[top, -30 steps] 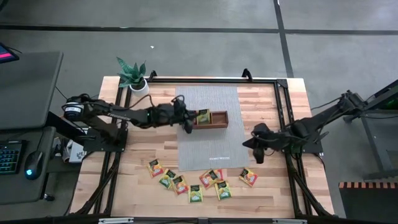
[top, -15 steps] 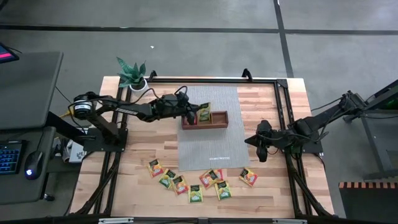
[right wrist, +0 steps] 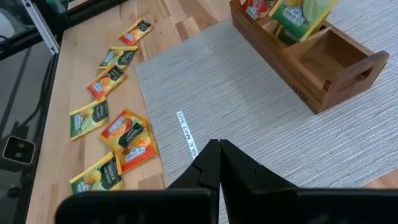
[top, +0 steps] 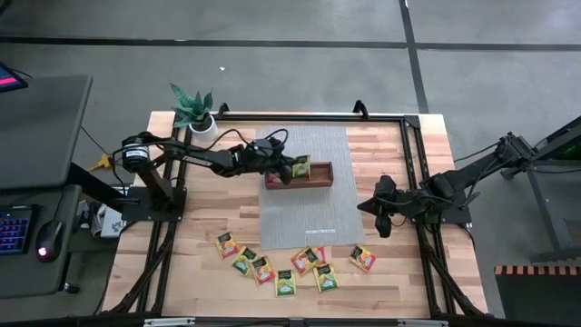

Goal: Pick & Place Tea
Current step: Put the yellow tea bag into the middle section of the wooden organizer

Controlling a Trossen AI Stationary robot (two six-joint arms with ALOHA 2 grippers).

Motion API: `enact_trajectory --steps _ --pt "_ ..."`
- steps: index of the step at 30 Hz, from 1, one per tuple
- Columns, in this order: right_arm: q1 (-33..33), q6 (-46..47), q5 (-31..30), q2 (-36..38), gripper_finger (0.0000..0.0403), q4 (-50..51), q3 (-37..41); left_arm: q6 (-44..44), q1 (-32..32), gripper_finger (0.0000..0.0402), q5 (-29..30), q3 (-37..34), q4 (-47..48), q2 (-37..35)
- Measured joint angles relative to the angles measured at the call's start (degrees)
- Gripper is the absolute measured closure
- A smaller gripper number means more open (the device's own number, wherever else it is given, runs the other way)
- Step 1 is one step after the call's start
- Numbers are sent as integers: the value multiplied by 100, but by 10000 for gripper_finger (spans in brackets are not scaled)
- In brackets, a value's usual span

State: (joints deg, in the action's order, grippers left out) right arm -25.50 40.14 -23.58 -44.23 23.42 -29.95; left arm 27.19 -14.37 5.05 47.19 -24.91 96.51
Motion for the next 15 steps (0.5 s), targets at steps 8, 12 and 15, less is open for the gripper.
enact_trajectory --steps 8,12,15 --pt "0 -84 -1 0 403 37 0 196 -37 401 166 -3 320 -2" --pt "0 -161 8 0 403 55 0 173 -37 401 181 -3 321 -2" --pt "2 -163 10 0 403 74 0 173 -37 401 195 -3 322 -2"
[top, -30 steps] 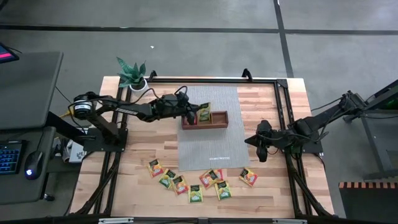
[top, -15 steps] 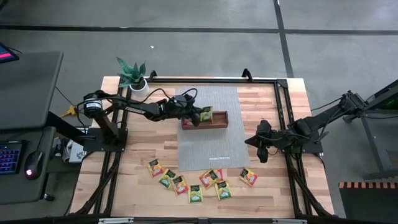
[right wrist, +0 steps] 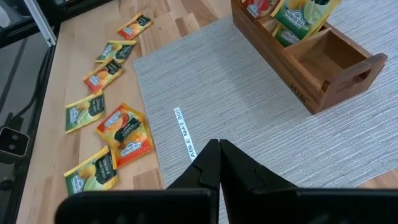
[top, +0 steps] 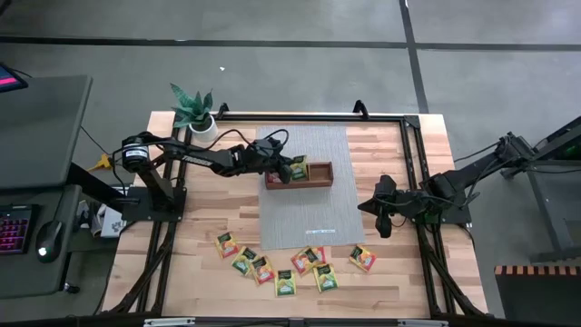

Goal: Pick & Place Tea
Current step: Put the yellow tea bag into the middle section of the wooden organizer

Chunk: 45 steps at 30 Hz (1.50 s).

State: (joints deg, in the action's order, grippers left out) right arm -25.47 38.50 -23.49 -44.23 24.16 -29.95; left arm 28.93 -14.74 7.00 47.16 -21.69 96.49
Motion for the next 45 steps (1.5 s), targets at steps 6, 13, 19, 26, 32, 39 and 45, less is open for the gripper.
enact_trajectory --steps 6,13,19,26,32,39,45 --pt "0 -2 2 0 403 -2 0 2 11 401 -173 0 -61 0" --pt "0 -22 4 0 403 0 -2 -106 11 376 -179 -2 -89 0" --pt "0 -15 7 0 403 -2 -2 -154 13 299 -195 -2 -123 0" --pt "0 48 152 0 403 -2 -4 127 15 258 -686 81 -170 -125" --pt "0 152 114 -2 403 -110 -4 225 228 299 -970 234 -4 -364" --pt "-113 300 -139 -6 403 -329 -7 -9 955 390 -861 275 545 -593" --pt "-505 555 -576 -258 403 -649 -51 170 1963 398 -164 275 905 -605"
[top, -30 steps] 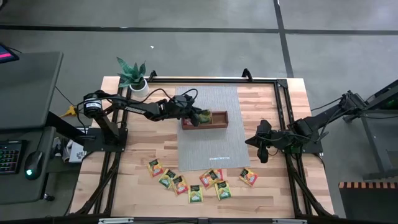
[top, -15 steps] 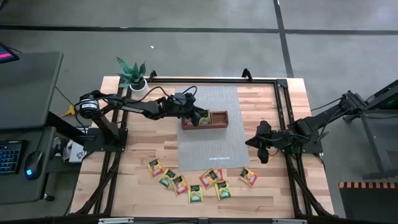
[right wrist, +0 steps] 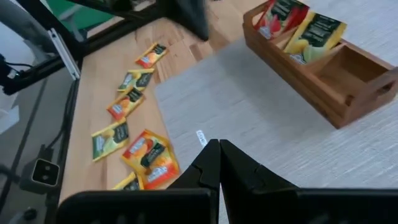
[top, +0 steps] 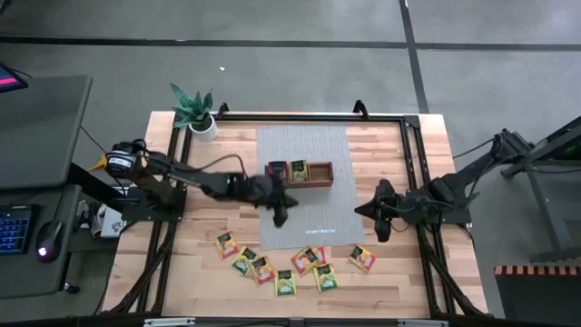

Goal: Pick & Place Tea
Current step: Put the yellow tea bag into the middle section of the wooden organizer

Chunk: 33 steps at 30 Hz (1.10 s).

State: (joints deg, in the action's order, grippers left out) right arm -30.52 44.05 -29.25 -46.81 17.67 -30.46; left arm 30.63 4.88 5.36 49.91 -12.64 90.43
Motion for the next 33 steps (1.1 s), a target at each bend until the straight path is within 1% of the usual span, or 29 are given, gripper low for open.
enact_trajectory --steps 5,7,9,15,22,26,29,31,33 --pt "-353 219 -378 -873 403 7 -545 448 846 400 756 -102 159 0" --pt "-448 240 -386 -1356 403 10 -868 711 1166 401 1030 -193 160 0" --pt "-532 375 -325 -1847 403 104 -1190 916 1440 401 1151 -257 55 4" --pt "-859 1092 -185 -3209 403 244 -1966 1436 2049 401 1335 -274 -256 148" --pt "-1379 2179 -189 -4482 403 114 -2636 1676 2533 401 1607 -273 -1085 520" --pt "-1611 2539 -236 -5035 403 144 -3085 1859 2678 402 1618 -233 -1672 867" --pt "-1705 2764 -217 -5351 403 262 -3415 1874 2750 401 1579 -28 -1651 1143" --pt "-1758 2902 -174 -5512 403 401 -3597 1874 2744 401 1439 234 -1727 1337" --pt "-1771 3099 -7 -5606 403 570 -3696 1869 2745 401 1290 442 -1649 1491"
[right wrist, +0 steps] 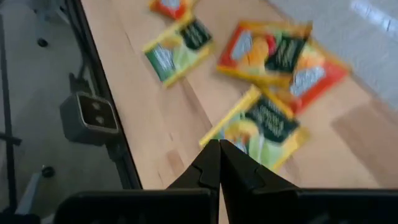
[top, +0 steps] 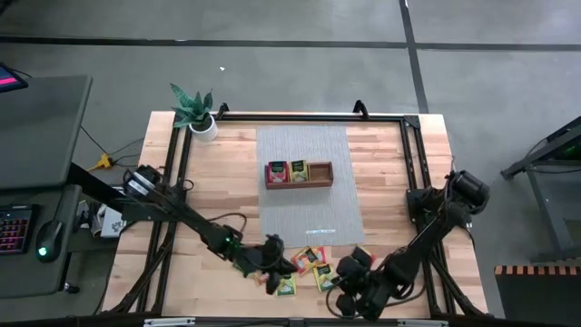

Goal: Pick & Place Tea
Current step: Put the yellow tea bag into the middle section of the wooden organizer

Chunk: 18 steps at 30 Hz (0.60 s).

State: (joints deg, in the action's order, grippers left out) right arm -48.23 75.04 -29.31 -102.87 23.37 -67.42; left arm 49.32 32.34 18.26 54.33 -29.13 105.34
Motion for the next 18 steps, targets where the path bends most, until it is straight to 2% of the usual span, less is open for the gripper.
enact_trajectory --steps 3,11,18 --pt "-23 256 258 -65 403 112 -15 -99 -3 401 -276 526 169 329" --pt "-138 597 310 -68 403 271 -13 -65 -4 401 -463 1758 1192 1065" --pt "-142 579 406 -68 403 312 63 1085 -47 401 -390 2428 1889 1540"
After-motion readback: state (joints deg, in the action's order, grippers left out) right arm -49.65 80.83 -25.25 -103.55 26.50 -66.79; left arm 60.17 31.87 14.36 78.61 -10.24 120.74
